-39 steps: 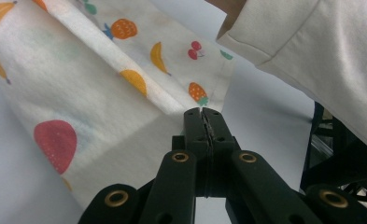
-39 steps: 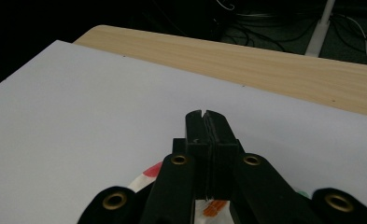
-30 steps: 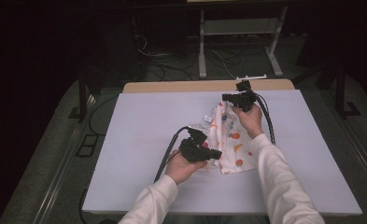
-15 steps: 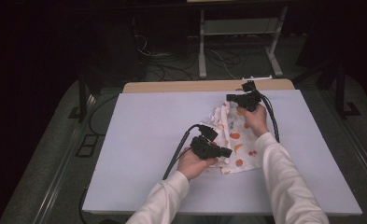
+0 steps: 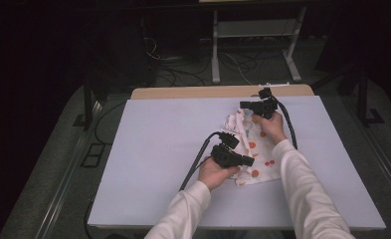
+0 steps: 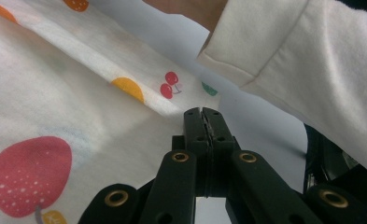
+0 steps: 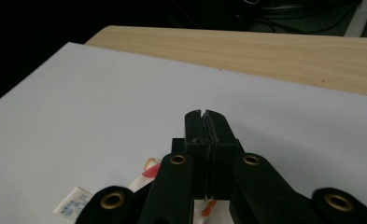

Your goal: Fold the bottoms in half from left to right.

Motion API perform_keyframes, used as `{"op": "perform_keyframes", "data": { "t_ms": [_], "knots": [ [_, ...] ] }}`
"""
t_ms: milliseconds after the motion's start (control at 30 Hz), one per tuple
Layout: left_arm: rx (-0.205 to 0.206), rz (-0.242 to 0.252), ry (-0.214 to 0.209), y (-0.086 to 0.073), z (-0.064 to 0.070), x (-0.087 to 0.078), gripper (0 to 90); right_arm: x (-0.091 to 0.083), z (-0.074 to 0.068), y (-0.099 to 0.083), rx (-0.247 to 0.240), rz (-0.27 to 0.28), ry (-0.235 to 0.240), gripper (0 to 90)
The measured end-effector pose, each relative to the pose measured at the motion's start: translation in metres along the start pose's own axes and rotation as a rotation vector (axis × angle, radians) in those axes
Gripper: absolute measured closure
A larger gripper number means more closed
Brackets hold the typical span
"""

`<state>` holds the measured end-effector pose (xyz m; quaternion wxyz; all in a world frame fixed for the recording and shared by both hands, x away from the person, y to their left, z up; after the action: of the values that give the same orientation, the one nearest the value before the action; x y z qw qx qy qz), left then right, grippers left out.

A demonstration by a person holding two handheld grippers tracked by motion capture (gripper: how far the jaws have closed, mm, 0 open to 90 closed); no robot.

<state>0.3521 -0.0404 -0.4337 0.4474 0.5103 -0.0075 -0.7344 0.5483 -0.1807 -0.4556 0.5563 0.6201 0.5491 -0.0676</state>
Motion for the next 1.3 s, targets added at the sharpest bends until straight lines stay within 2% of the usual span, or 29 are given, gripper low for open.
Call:
{"op": "perform_keyframes", "data": {
  "t_ms": [267, 333, 567, 700, 767, 900, 1033, 1133, 1300],
  "knots": [
    [-0.009, 0.006, -0.007, 0.010, 0.005, 0.016, 89.6, -0.003, 0.004, -0.001, -0.043, -0.027, -0.044, 86.5],
    [-0.013, 0.007, -0.009, 0.013, 0.006, 0.021, 89.6, -0.003, 0.006, -0.001, -0.051, -0.042, -0.073, 83.8],
    [-0.038, 0.024, -0.020, 0.020, 0.004, 0.035, 89.6, -0.018, 0.011, -0.006, -0.042, -0.071, -0.157, 55.8],
    [-0.045, 0.029, -0.026, 0.022, 0.004, 0.040, 89.6, -0.034, 0.015, -0.009, -0.023, -0.061, -0.168, 41.9],
    [-0.046, 0.029, -0.025, 0.023, 0.005, 0.042, 89.6, -0.040, 0.015, -0.010, -0.010, -0.054, -0.174, 32.3],
    [-0.049, 0.039, -0.032, 0.026, 0.007, 0.044, 89.6, -0.048, 0.013, -0.016, -0.024, -0.059, -0.183, 15.5],
    [-0.042, 0.034, -0.033, 0.028, 0.009, 0.047, 89.6, -0.052, 0.011, -0.021, -0.032, -0.065, -0.182, 11.9],
    [-0.036, 0.030, -0.033, 0.030, 0.011, 0.050, 89.6, -0.054, 0.010, -0.024, -0.028, -0.060, -0.176, 1.7],
    [-0.028, 0.026, -0.033, 0.034, 0.015, 0.053, 89.6, -0.058, 0.010, -0.027, -0.018, -0.060, -0.174, 0.0]
  ]
}}
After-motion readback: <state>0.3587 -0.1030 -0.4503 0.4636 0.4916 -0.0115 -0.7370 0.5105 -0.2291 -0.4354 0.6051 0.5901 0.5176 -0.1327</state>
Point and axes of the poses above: each handheld gripper's, and its own axes: x roughly forward along the jaws, y roughly out of its top, z roughly to its right, the point moved 4 cm from there along x, roughly forward along the jaws, and after that the axes turned 15 degrees about -z, right-handed, at the moved point
